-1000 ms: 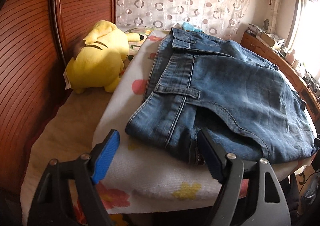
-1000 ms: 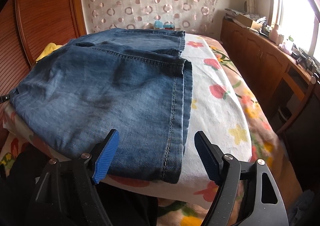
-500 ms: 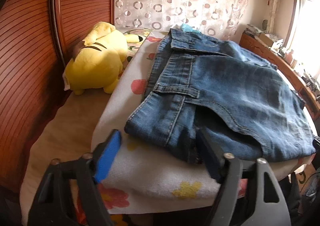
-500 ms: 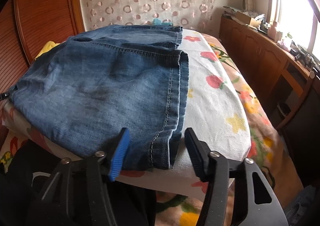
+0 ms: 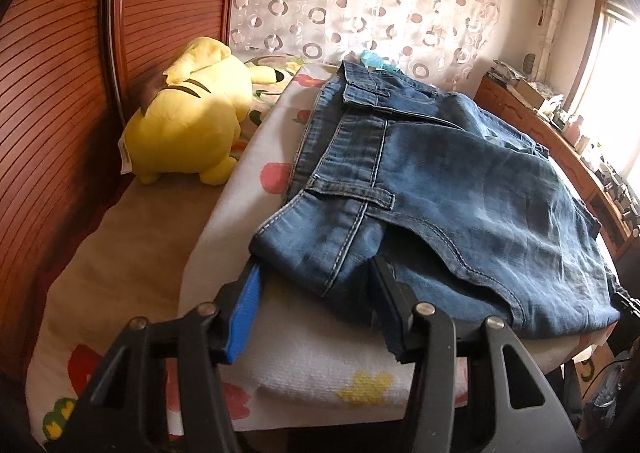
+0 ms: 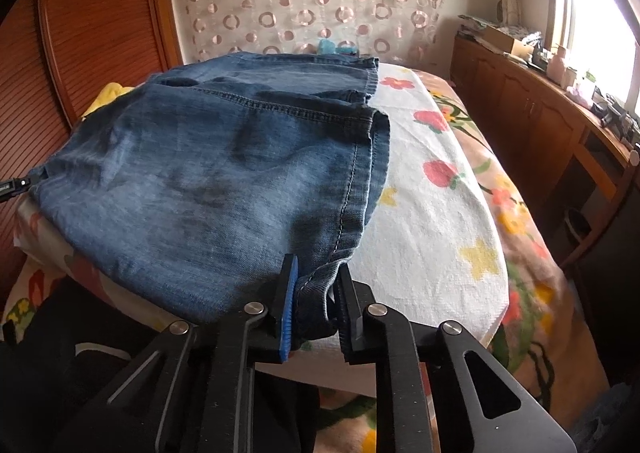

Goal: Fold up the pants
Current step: 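Close the right gripper on a leg hem while the left gripper grasps the other hem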

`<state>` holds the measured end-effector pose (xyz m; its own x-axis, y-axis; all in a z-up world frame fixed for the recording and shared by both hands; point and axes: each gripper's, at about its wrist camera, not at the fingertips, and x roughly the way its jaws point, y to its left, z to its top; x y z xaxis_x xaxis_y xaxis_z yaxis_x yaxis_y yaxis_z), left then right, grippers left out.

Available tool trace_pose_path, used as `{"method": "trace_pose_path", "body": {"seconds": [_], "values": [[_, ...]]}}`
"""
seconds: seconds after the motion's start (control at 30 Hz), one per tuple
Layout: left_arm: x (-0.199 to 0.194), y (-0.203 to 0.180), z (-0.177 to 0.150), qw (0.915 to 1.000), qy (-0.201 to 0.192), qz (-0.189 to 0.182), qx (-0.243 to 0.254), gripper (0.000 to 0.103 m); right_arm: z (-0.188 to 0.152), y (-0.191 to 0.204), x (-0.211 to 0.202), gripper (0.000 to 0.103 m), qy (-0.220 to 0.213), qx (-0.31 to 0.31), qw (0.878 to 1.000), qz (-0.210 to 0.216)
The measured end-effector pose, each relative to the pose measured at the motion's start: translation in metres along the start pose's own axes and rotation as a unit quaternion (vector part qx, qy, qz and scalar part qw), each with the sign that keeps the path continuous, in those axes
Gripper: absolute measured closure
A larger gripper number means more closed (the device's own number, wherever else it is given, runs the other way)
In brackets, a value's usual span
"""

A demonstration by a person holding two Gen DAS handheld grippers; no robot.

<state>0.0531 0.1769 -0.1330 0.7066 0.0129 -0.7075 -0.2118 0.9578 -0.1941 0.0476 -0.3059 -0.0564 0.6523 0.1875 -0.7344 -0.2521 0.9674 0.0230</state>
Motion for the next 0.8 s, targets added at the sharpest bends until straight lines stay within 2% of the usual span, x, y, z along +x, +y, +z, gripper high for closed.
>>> {"method": "trace_pose_path", "body": {"seconds": [0.13,0.3,0.8], "values": [[-0.005,-0.010,0.001,0.9998,-0.009,-0.003,0.015,0.077,0.005,0.000,-0.004,0.092,-0.010,-0.006,1.000,0.009],[-0.021,-0.020,0.007,0.9989,-0.030,-0.007,0.036,0.087,0.018,0.000,-0.013,0.093,-0.028,-0.012,0.999,0.016],[-0.050,-0.038,0.042,0.9950,-0.077,-0.021,0.061,0.092,0.051,0.000,-0.032,0.095,-0.085,-0.013,0.996,0.028]]}}
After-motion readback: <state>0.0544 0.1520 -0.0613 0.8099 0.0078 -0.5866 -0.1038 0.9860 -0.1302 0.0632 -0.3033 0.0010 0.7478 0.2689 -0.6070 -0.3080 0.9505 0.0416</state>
